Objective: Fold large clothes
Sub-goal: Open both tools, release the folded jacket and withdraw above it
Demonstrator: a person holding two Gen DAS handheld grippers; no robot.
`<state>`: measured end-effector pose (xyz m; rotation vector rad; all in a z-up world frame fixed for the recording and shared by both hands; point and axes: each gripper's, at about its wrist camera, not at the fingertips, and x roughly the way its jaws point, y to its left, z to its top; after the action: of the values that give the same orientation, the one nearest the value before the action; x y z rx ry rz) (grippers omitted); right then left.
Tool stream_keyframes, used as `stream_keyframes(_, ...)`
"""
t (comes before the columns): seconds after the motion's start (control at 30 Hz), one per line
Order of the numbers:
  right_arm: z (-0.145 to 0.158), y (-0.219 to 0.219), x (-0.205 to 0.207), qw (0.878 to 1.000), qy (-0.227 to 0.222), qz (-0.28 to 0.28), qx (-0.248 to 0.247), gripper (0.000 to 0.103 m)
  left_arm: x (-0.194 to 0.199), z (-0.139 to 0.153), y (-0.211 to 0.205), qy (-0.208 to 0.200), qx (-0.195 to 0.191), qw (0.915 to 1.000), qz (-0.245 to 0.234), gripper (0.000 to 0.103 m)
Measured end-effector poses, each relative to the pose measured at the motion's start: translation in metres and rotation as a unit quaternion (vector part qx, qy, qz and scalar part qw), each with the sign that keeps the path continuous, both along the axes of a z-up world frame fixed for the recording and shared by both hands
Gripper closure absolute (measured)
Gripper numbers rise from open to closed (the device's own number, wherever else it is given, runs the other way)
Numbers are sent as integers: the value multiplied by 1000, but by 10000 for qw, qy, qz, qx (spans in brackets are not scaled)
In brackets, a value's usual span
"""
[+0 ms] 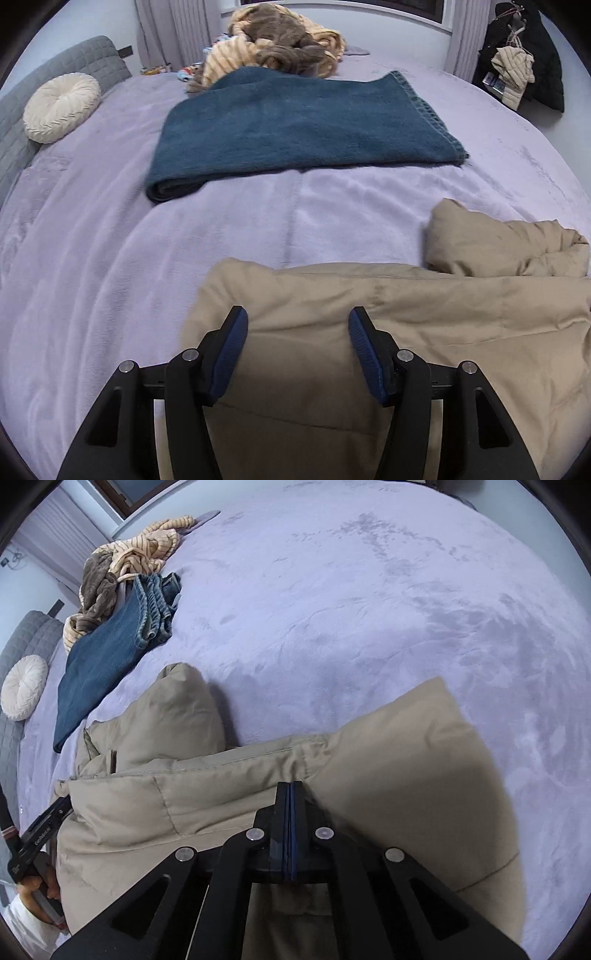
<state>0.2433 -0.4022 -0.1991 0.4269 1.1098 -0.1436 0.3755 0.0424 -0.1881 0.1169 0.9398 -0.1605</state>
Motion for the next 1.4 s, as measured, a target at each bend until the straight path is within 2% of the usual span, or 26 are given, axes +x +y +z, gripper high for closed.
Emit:
stream_keyframes(0.07,-1,-18,-11,9994,62,-234,-233,103,6,-5,23,71,127,9995,280,43)
stream_keyframes(0.1,-5,-28,-15,9989,116,-373,-270,103,10,-9,33,165,85,9990,408,38)
stream_keyframes(0.17,-19,-46,-17,9977,184,-657,-20,103,17,-19,48,358,-151,9971,649,30)
stream_keyframes(0.27,-31,-53,-13,9959,265,-829,237,103,22,-26,46,438,-90,9965,702,30)
stream_keyframes(0.33,-26,-49,-8,9959,340,-831,110,103,20,-21,42,413,60,9966,716,30)
stream_keyframes(0.43,-8,-43,-11,9966,296,-770,-7,96,10,-6,47,456,2,9967,678,30)
stream_keyframes(0.47,0,-42,-16,9968,240,-757,24,95,3,1,48,441,15,9969,649,30)
stream_keyframes(0.6,26,-34,-47,9964,-13,-799,291,67,-24,24,52,401,74,9980,492,30)
stream_keyframes(0.63,31,-30,-56,9962,-54,-793,354,64,-32,28,52,438,65,9980,446,30)
stream_keyframes(0.87,44,-7,-120,9930,-3,-835,838,59,-90,40,42,742,25,9970,226,30)
stream_keyframes(1.07,47,10,-164,9906,90,-897,1025,54,-132,38,34,991,-7,9951,62,30)
stream_keyframes(1.4,37,28,-220,9828,328,-1080,1459,51,-173,40,25,1264,-142,9918,-74,30)
